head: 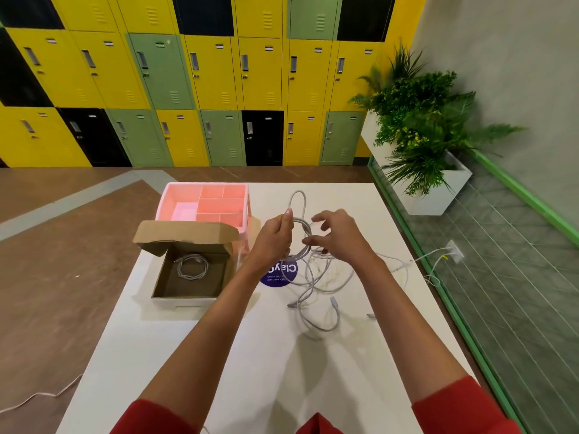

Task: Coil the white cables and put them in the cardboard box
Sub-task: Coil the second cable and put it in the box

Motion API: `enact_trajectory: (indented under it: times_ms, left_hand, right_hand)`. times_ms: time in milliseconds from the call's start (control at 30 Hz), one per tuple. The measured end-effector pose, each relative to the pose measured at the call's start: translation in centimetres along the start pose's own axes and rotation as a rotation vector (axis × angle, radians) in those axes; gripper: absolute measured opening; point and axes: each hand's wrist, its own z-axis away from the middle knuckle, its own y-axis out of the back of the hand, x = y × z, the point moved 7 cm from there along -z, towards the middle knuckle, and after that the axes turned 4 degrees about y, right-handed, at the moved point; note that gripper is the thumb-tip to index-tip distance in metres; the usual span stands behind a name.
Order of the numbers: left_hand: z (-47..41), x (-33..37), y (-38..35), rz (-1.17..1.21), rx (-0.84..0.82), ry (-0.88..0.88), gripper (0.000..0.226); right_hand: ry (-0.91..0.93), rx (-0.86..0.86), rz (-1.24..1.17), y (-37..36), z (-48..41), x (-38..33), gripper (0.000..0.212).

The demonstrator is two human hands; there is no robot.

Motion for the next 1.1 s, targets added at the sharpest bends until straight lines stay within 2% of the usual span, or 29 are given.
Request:
enact_trajectory:
  times_ms: [100,267,333,467,700,833,967,1100]
  left_hand:
    - [-0.1,0.4,-0.1,-0.080,0.059,-0.044,0.041]
    - [-0.4,0.7,-0.5,-0.151,0.127,-0.072,0.043]
    - [-0.4,1.0,-0.3,-0.185,0.172,-0.085,0.044]
    - [-0.6,1.0,0.2,-0.174,0.204,-0.073,0.044]
    - [-0.5,-0.1,0.0,-0.042,0.132,-0.023,0.044]
    - [-0.1,-0.1,0.0,0.007,0.088,-0.018,0.044]
    - [0.1,-0.3,-0.2,0.011,0.080,-0.014,0.044]
    - [0.4,-0.6,0.1,0.026,0.080,-0.005,0.043]
  right_hand:
    - [-0.027,0.121,0.034,0.6,0.2,-0.5,0.043]
    - [-0.196,0.004,0.086,-0.5,0.5,-0.1,0.034]
    - [-0.160,0.078,0.112,-0.3,1.0,-0.5,0.029]
    - [-0.091,0.236,0.097,0.7,2.0,-1.5,0.035]
    - [0.052,0.195,0.088,1.7,1.7,-3.0,0.033]
    - [0.050,0.200,0.151,1.7,1.1,-2.7,0.036]
    - [0.046,0.188,0.196,1.4,0.7,-2.6,0.029]
    - [0.118,0.067,0.031,0.8,0.4,-3.0,0.022]
